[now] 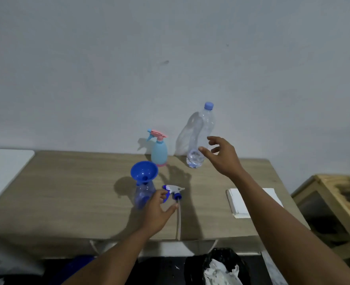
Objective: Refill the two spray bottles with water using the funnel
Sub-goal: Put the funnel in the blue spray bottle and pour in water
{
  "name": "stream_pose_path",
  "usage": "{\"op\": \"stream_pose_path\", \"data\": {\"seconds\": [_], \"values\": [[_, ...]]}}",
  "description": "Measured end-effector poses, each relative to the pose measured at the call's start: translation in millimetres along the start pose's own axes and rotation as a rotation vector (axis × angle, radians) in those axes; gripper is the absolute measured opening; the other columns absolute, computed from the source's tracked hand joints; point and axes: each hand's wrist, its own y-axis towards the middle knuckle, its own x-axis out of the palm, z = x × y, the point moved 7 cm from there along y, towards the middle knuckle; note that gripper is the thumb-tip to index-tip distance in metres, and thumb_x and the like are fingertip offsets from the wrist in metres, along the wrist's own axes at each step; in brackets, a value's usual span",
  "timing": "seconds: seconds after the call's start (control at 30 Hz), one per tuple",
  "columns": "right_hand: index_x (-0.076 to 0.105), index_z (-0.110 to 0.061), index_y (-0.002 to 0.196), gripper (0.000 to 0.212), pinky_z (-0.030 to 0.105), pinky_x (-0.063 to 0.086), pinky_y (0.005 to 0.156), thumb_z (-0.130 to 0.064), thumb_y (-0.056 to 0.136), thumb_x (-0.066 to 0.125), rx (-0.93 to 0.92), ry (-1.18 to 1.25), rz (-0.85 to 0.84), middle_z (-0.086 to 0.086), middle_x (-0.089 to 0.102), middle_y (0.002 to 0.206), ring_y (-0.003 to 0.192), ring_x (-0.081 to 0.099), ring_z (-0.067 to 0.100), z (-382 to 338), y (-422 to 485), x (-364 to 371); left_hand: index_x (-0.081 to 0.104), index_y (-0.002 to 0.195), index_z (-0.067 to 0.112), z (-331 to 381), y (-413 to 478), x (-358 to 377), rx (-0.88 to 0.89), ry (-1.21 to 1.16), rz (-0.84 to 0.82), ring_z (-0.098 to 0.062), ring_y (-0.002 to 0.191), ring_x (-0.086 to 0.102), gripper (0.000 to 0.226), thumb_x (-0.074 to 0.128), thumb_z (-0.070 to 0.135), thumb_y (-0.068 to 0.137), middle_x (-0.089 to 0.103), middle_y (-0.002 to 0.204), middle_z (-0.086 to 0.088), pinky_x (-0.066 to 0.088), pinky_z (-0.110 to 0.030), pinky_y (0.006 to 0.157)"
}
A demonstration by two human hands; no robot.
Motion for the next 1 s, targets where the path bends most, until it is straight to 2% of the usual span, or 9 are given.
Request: {"op": "stream_pose_path", "data": {"seconds": [0.1, 0.23, 0.37, 0.43, 0.53, 0.63, 0.77, 0.9, 1.0], "values": [[0.058, -0.03, 0.129, 0.056, 0.049, 0.053, 0.095, -0.057, 0.082, 0.072, 0.011, 0.019, 0.035, -0.012, 0.061, 0.115, 0.091, 0.066, 0.009, 22, 17, -23, 0.053, 0.112, 0.034, 33, 26, 24, 0.011, -0.003, -0.011, -0.004, 0.092, 0.059, 0.05, 0.085, 0.038, 0.073, 0.062, 0.104, 0.011, 0.052, -0.025, 0.081], [0.055, -0.025, 0.134, 0.059, 0.044, 0.055, 0.093, -0.053, 0.085, 0.072, 0.006, 0.074, 0.037, -0.008, 0.06, 0.119, 0.094, 0.065, 0.012, 36, 54, -37, 0.053, 0.116, 0.03, 75, 74, 45, 0.036, -0.019, 0.045, -0.011, 0.092, 0.057, 0.053, 0.085, 0.036, 0.074, 0.059, 0.103, 0.014, 0.05, -0.027, 0.082], [0.051, -0.022, 0.14, 0.061, 0.028, 0.053, 0.087, -0.048, 0.089, 0.071, -0.035, 0.145, 0.014, -0.002, 0.058, 0.129, 0.102, 0.063, 0.015, 37, 101, -34, 0.048, 0.128, 0.026, 103, 127, 57, 0.0, -0.057, 0.073, -0.011, 0.101, 0.055, 0.07, 0.087, 0.034, 0.072, 0.057, 0.112, 0.01, 0.044, -0.014, 0.076], [0.049, -0.021, 0.142, 0.062, 0.018, 0.047, 0.082, -0.046, 0.09, 0.07, -0.068, 0.179, 0.011, -0.003, 0.057, 0.134, 0.107, 0.061, 0.016, 33, 122, -31, 0.043, 0.138, 0.022, 107, 152, 64, -0.033, -0.042, 0.029, -0.013, 0.11, 0.055, 0.08, 0.088, 0.032, 0.072, 0.056, 0.122, 0.006, 0.045, -0.011, 0.082], [0.048, -0.02, 0.144, 0.062, 0.014, 0.044, 0.08, -0.045, 0.091, 0.069, -0.114, 0.214, 0.003, -0.003, 0.055, 0.139, 0.111, 0.061, 0.016, 28, 146, -25, 0.033, 0.148, 0.021, 106, 186, 75, -0.059, -0.017, -0.074, -0.025, 0.133, 0.048, 0.095, 0.087, 0.035, 0.071, 0.047, 0.146, -0.002, 0.047, -0.038, 0.107], [0.051, -0.02, 0.141, 0.058, 0.014, 0.045, 0.083, -0.044, 0.091, 0.07, -0.158, 0.209, -0.013, -0.003, 0.058, 0.136, 0.109, 0.061, 0.015, 25, 163, -19, 0.028, 0.151, 0.027, 115, 210, 85, -0.058, 0.038, -0.139, -0.026, 0.137, 0.044, 0.103, 0.087, 0.045, 0.069, 0.041, 0.153, -0.001, 0.043, -0.048, 0.111], [0.054, -0.018, 0.137, 0.055, 0.008, 0.044, 0.081, -0.038, 0.09, 0.073, -0.183, 0.211, -0.013, -0.005, 0.061, 0.132, 0.106, 0.06, 0.01, 29, 171, -13, 0.033, 0.15, 0.022, 128, 234, 95, -0.055, -0.01, -0.139, -0.024, 0.133, 0.048, 0.103, 0.091, 0.038, 0.067, 0.047, 0.148, -0.001, 0.044, -0.044, 0.111], [0.054, -0.018, 0.137, 0.055, 0.006, 0.043, 0.078, -0.037, 0.089, 0.074, -0.194, 0.218, -0.01, -0.006, 0.061, 0.133, 0.106, 0.059, 0.008, 31, 169, -11, 0.043, 0.142, 0.023, 123, 243, 99, -0.108, -0.019, -0.077, -0.026, 0.125, 0.056, 0.091, 0.09, 0.04, 0.066, 0.057, 0.137, -0.002, 0.047, -0.049, 0.107], [0.054, -0.021, 0.136, 0.052, 0.004, 0.043, 0.08, -0.036, 0.09, 0.074, -0.221, 0.243, 0.001, -0.009, 0.062, 0.13, 0.105, 0.06, 0.005, 27, 162, -15, 0.057, 0.122, 0.024, 130, 234, 96, -0.051, -0.065, -0.041, -0.018, 0.105, 0.065, 0.07, 0.094, 0.026, 0.062, 0.067, 0.118, 0.0, 0.054, -0.035, 0.096]]}}
